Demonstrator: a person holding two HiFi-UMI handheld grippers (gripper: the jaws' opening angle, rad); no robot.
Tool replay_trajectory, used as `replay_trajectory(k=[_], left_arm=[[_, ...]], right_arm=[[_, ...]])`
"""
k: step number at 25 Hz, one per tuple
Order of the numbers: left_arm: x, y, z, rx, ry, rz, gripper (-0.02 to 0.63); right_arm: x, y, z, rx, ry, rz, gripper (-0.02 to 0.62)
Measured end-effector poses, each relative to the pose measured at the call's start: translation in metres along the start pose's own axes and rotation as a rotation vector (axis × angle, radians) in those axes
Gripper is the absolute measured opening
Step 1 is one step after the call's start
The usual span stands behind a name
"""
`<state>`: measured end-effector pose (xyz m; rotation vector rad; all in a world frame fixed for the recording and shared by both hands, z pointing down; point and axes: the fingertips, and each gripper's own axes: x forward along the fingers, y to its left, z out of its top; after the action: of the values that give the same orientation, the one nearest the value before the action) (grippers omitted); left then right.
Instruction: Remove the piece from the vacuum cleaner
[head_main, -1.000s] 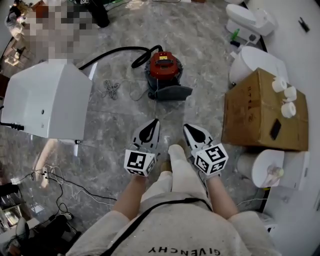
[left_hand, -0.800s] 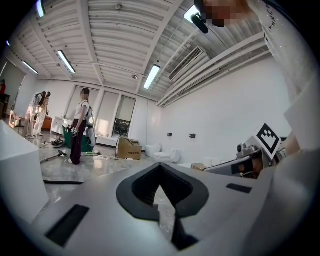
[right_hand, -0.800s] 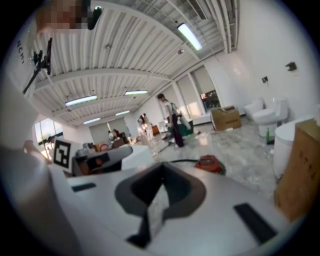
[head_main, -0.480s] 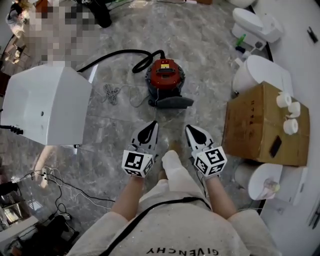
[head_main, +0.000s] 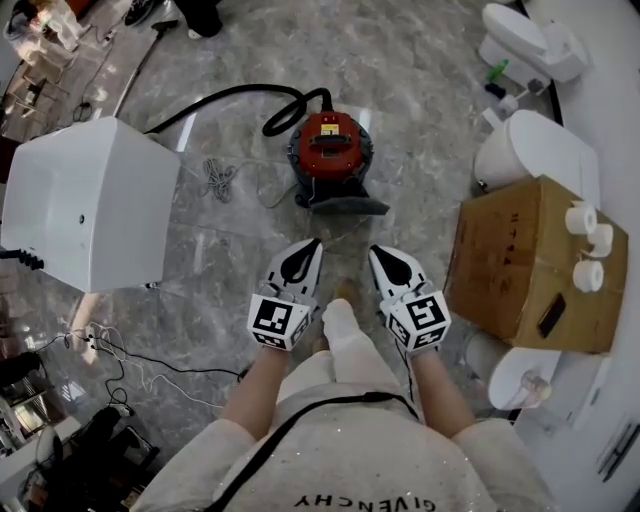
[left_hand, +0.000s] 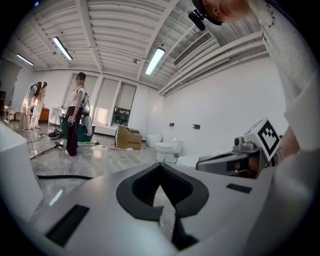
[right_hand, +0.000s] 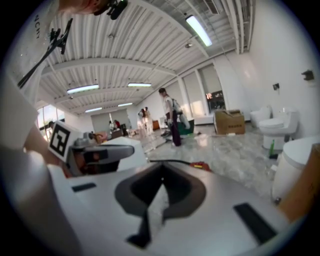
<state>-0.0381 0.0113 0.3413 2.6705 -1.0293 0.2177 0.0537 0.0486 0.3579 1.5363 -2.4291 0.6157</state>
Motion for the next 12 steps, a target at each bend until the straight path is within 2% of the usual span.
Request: replay_trajectory(k=[8,12], left_arm=[[0.041,0.019,-0.022,0.025,0.061,0.050,0.020],[0.052,0.027,-0.043,0.084,0.134,0.091,0.020]], right_arm=[[0.026,-0.038,-0.024,-0.025,0.084,0.024,0.011],[0.041,-0.051,-0.035,-0.033,0.120,0.031,0.011]])
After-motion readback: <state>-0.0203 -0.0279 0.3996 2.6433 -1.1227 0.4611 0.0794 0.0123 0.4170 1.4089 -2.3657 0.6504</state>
